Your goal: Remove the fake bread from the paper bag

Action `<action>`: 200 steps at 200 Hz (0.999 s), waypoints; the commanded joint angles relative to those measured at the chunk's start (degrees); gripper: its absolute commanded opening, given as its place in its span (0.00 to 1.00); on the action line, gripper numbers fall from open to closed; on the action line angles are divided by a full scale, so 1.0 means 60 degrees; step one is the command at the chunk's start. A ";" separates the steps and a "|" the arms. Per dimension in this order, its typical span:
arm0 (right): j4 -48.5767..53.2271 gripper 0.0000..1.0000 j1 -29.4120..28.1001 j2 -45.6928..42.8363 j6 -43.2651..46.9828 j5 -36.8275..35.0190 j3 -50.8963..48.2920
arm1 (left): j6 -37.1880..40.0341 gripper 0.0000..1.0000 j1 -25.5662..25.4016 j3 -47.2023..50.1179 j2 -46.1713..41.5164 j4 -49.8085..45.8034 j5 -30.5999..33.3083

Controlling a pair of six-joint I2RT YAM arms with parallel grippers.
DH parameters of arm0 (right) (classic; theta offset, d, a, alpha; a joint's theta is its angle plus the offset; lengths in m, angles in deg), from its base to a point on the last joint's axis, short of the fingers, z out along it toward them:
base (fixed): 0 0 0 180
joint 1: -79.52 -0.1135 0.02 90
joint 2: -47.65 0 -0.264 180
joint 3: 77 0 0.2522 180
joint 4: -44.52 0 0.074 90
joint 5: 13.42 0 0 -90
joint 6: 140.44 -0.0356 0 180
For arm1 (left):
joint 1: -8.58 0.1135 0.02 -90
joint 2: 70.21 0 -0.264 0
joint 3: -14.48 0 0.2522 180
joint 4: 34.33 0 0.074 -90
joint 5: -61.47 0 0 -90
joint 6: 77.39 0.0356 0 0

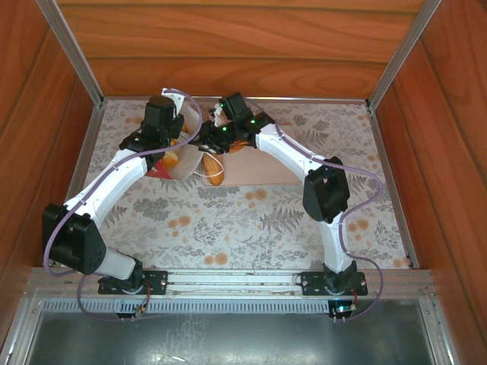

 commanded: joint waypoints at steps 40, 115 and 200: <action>-0.0393 0.46 0.0052 0.0421 0.0021 0.0525 0.0644 | -0.0037 0.00 -0.0066 -0.0199 0.0075 0.0182 -0.0283; -0.0810 0.15 0.0061 -0.0129 0.0324 0.0459 0.0055 | 0.0006 0.00 -0.0073 -0.0213 0.0075 0.0159 -0.0141; -0.0872 0.01 0.0072 -0.1218 0.0854 0.0250 -0.0904 | 0.0012 0.00 -0.0073 -0.0287 0.0126 0.0150 0.0249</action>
